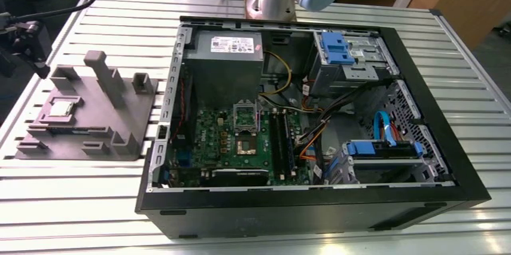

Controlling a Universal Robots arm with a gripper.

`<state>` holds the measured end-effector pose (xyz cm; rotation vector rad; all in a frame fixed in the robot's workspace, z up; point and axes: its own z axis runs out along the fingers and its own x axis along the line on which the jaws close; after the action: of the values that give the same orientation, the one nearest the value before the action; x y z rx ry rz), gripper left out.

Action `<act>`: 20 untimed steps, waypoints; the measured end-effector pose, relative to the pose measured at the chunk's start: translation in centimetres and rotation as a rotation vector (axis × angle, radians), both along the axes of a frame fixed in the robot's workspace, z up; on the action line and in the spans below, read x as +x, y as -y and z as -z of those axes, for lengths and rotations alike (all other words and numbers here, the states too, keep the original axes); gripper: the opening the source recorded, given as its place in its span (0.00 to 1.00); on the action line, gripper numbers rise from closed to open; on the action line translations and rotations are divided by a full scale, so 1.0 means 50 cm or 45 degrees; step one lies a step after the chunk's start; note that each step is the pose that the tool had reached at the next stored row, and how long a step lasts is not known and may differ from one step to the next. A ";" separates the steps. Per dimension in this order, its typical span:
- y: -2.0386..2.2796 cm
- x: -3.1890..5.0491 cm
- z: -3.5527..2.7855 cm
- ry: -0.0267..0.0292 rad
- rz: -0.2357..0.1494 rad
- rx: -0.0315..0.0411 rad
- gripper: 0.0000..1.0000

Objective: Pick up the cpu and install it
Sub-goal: 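Pick up the cpu and move it towards the insertion slot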

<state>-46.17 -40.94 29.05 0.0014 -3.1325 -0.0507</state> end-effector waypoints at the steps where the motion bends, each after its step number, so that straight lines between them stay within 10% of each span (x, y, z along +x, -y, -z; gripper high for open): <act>1: -0.0001 0.000 0.004 -0.0001 0.000 -0.0007 0.60; 20: -0.0002 0.000 0.073 -0.0002 -0.026 -0.0009 0.60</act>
<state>-46.17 -40.93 25.42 0.0339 -3.1319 -0.0495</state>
